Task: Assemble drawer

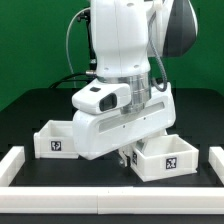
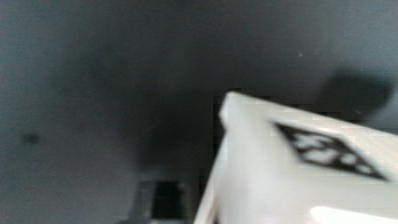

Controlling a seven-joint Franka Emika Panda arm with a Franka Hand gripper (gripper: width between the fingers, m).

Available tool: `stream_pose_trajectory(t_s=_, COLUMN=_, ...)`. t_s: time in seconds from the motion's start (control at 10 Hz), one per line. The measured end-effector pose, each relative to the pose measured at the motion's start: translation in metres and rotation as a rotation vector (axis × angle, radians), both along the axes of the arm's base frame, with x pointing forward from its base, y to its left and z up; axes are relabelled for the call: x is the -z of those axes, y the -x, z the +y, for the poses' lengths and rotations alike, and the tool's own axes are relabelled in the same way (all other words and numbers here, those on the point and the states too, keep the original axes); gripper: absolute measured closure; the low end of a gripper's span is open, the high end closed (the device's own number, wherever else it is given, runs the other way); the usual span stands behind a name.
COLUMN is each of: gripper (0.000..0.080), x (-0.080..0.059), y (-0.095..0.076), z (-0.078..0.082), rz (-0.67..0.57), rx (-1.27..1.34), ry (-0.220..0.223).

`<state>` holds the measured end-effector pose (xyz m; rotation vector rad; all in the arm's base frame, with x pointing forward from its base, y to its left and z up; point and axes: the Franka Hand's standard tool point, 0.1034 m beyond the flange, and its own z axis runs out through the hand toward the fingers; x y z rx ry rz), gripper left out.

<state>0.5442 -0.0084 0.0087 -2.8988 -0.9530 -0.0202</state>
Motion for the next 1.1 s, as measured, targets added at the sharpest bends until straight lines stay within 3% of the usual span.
stream_pose_trajectory(t_s=0.1, gripper=0.0703, x=-0.001, y=-0.001, z=-0.004, rz=0.003, rx=-0.035, ry=0.000)
stream_pose_trajectory(t_s=0.2, gripper=0.0763, x=-0.007, y=-0.010, z=-0.020, rz=0.006, rx=-0.099, ry=-0.004)
stream_pose_trajectory(t_s=0.5, gripper=0.0763, x=-0.026, y=-0.047, z=-0.064, rz=0.006, rx=-0.338, ry=-0.028)
stream_pose_trajectory(t_s=0.7, gripper=0.0763, x=-0.033, y=-0.053, z=-0.070, rz=-0.031, rx=-0.472, ry=-0.025)
stream_pose_trajectory(t_s=1.0, gripper=0.0761, x=-0.028, y=-0.050, z=-0.075, rz=-0.025, rx=-0.491, ry=-0.027)
stream_pose_trajectory(t_s=1.1, gripper=0.0761, x=-0.018, y=-0.052, z=-0.092, rz=-0.028, rx=-0.587, ry=-0.030)
